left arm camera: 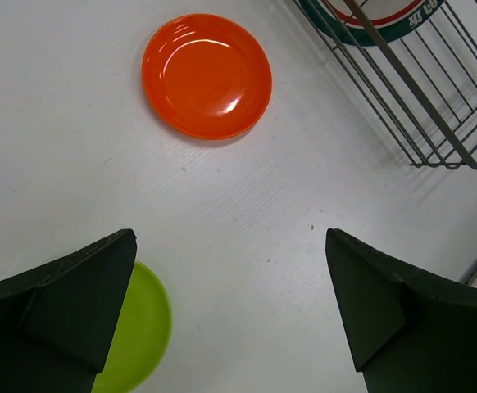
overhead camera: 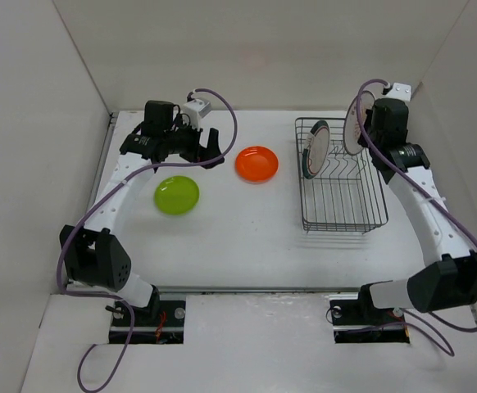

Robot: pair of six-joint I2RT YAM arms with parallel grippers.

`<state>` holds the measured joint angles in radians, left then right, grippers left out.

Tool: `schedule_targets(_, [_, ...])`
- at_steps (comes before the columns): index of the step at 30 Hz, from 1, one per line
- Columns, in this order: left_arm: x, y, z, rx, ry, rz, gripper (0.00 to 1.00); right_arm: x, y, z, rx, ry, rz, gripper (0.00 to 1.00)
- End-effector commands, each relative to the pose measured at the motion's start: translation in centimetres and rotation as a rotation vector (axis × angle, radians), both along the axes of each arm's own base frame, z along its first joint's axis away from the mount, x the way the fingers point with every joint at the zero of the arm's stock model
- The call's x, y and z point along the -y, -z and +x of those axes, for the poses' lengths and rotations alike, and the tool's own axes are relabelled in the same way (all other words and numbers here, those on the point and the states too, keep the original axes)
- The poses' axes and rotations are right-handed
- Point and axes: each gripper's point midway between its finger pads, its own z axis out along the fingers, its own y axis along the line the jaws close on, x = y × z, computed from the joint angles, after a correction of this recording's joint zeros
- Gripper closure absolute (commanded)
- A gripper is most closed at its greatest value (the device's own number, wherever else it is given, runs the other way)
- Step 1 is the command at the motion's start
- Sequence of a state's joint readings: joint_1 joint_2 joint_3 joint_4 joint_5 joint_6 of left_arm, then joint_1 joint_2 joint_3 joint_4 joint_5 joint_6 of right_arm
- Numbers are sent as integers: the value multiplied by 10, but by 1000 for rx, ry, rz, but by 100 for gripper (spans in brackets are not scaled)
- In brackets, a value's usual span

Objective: Load the plates into the dish rack

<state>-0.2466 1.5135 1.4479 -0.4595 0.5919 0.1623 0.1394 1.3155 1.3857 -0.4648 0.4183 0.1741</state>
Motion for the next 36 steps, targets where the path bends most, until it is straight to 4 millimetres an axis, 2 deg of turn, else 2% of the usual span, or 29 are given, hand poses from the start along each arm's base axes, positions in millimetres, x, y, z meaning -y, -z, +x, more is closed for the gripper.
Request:
schedule_targets(1, [-3, -14, 1, 52, -22, -11, 0, -1, -18, 17, 88, 21, 51, 92])
schedule_targets(7, [-5, -14, 0, 54, -29, -6, 0, -9, 1, 31, 87, 9, 93, 92])
schedule_targets(8, [-5, -14, 0, 54, -29, -6, 0, -9, 12, 33, 61, 10, 89, 92])
schedule_targets(11, [-5, -14, 0, 54, -29, -6, 0, -6, 21, 39, 45, 30, 79, 92])
schedule_targets(13, [-5, -14, 0, 54, -29, -6, 0, -5, 38, 43, 5, 40, 69, 92])
schedule_targets(17, [-5, -14, 0, 54, -29, -6, 0, -6, 46, 49, -8, 41, 67, 92])
schedule_targets(19, [-5, -10, 1, 43, -29, -3, 0, -8, 60, 53, -34, 33, 67, 92])
schedule_targets(26, [-5, -9, 1, 43, -29, -3, 0, -10, 85, 61, -88, 23, 55, 92])
schedule_targets(28, [-5, -9, 2, 49, -24, 2, 0, -12, 88, 61, -89, 14, 60, 89])
schedule_targets(30, [-5, -6, 3, 40, -24, 4, 0, -14, 101, 62, -118, 6, 60, 87])
schedule_targets(36, [-4, -3, 1, 30, -17, 1, 0, -15, 119, 66, -163, -4, 51, 78])
